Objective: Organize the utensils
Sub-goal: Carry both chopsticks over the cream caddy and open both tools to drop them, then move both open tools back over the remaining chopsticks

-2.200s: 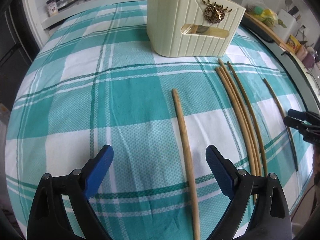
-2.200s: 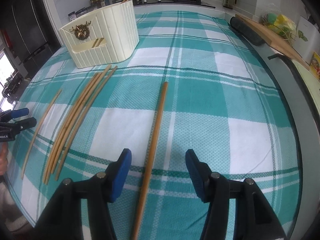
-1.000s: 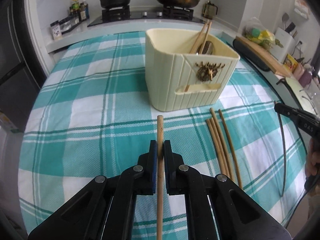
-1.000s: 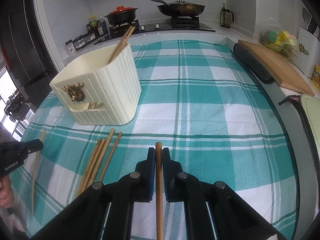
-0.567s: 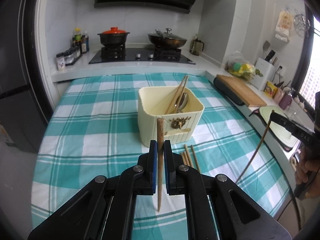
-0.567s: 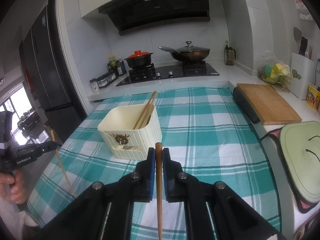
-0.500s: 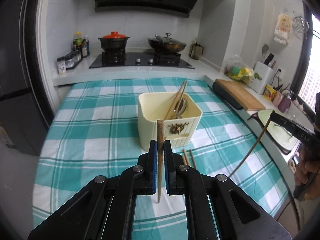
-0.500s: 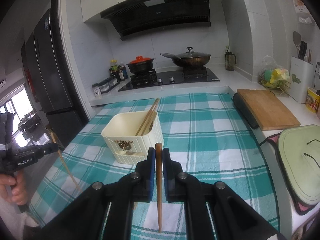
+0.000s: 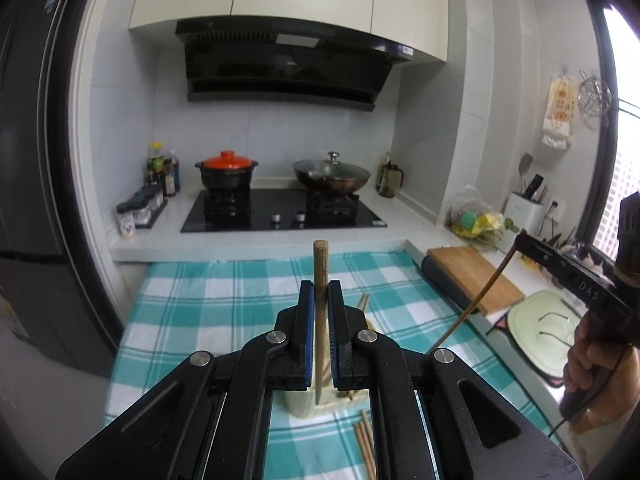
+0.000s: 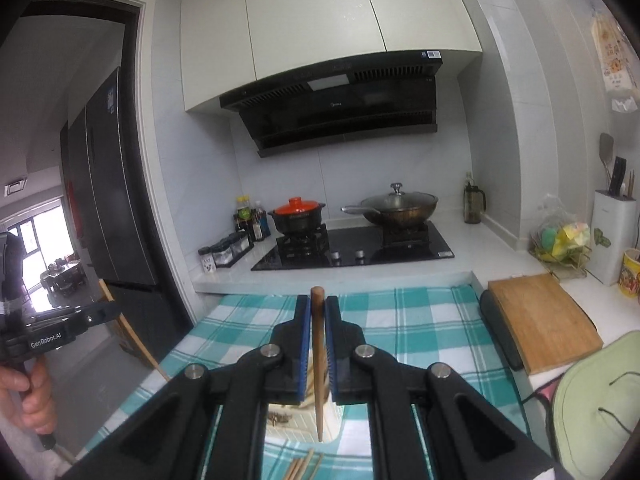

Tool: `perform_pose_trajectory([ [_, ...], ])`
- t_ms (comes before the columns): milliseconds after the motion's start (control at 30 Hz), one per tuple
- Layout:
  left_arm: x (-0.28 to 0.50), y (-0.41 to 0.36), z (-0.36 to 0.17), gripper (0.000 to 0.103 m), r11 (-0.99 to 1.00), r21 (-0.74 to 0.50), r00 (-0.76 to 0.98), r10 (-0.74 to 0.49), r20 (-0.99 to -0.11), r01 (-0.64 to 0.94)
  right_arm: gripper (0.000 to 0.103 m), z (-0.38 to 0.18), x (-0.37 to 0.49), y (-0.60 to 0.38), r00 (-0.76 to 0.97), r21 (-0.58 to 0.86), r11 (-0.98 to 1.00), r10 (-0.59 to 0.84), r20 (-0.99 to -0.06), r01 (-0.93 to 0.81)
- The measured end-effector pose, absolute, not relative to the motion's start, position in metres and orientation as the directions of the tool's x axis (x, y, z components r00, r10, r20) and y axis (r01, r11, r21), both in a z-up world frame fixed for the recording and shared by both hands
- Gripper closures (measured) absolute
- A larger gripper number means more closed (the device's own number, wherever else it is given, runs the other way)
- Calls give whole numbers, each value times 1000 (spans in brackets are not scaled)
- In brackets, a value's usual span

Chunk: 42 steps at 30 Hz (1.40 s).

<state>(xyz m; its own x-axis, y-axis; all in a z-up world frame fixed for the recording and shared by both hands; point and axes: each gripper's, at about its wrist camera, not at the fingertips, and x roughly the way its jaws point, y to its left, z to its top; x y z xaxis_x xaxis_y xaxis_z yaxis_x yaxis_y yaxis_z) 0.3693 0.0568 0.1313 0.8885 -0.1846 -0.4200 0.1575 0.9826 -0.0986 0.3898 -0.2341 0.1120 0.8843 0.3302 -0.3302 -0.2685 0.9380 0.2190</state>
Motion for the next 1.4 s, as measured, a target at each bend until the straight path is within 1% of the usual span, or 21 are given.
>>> perform_pose_trajectory([
  [133, 407, 55, 135, 98, 986, -104, 891, -165, -422, 134, 96, 131, 426, -219, 887, 224, 931, 348, -304, -289],
  [233, 439, 51, 117, 98, 986, -114, 869, -160, -469, 120, 96, 126, 450, -207, 877, 233, 926, 361, -317, -297],
  [300, 458, 47, 99, 99, 985, -126, 840, -166, -516, 117, 96, 113, 465, -199, 855, 249, 922, 374, -361, -298],
  [500, 504, 36, 36, 99, 987, -125, 744, -155, -650, 97, 96, 45, 515, -179, 729, 303, 911, 407, -551, -280],
  [600, 517, 29, 12, 98, 990, -117, 708, -142, -692, 84, 96, 9, 538, -175, 660, 326, 914, 401, -635, -241],
  [667, 524, 26, 2, 97, 992, -104, 689, -123, -715, 70, 95, -10, 551, -173, 626, 327, 918, 394, -673, -226],
  [700, 527, 26, -1, 97, 994, -96, 679, -110, -726, 58, 93, -17, 555, -172, 620, 317, 922, 386, -683, -224],
  [767, 529, 28, -3, 85, 994, -93, 664, -102, -741, 49, 92, -25, 565, -168, 610, 287, 929, 370, -700, -233],
  [833, 521, 37, 6, 52, 996, -87, 679, -87, -729, 35, 88, -26, 569, -165, 614, 244, 938, 346, -709, -247],
  [867, 514, 44, 13, 47, 996, -82, 694, -76, -716, 24, 79, -23, 568, -166, 624, 232, 939, 343, -702, -256],
  [900, 508, 51, 20, 42, 997, -78, 705, -68, -706, 19, 73, -17, 565, -168, 637, 224, 938, 343, -690, -263],
  [1000, 481, 70, 42, 40, 999, -45, 712, -47, -700, 23, 73, 9, 545, -175, 667, 208, 935, 352, -657, -288],
  [1100, 441, 84, 61, 28, 999, 40, 720, 2, -694, 36, 72, 44, 513, -185, 698, 192, 930, 362, -618, -313],
  [1133, 426, 88, 64, 26, 996, 76, 719, 22, -694, 42, 71, 56, 500, -189, 709, 181, 929, 364, -604, -323],
  [1167, 411, 90, 65, 25, 992, 111, 716, 39, -697, 53, 67, 67, 485, -194, 720, 167, 929, 362, -592, -330],
  [1200, 395, 92, 64, 23, 988, 141, 711, 52, -701, 67, 63, 76, 469, -199, 730, 151, 930, 358, -582, -336],
  [1300, 348, 94, 49, 18, 974, 201, 697, 71, -714, 106, 61, 89, 422, -214, 751, 94, 934, 334, -571, -344],
  [1400, 306, 90, 17, 18, 974, 183, 672, 44, -739, 137, 61, 77, 382, -229, 753, 28, 947, 272, -599, -320],
])
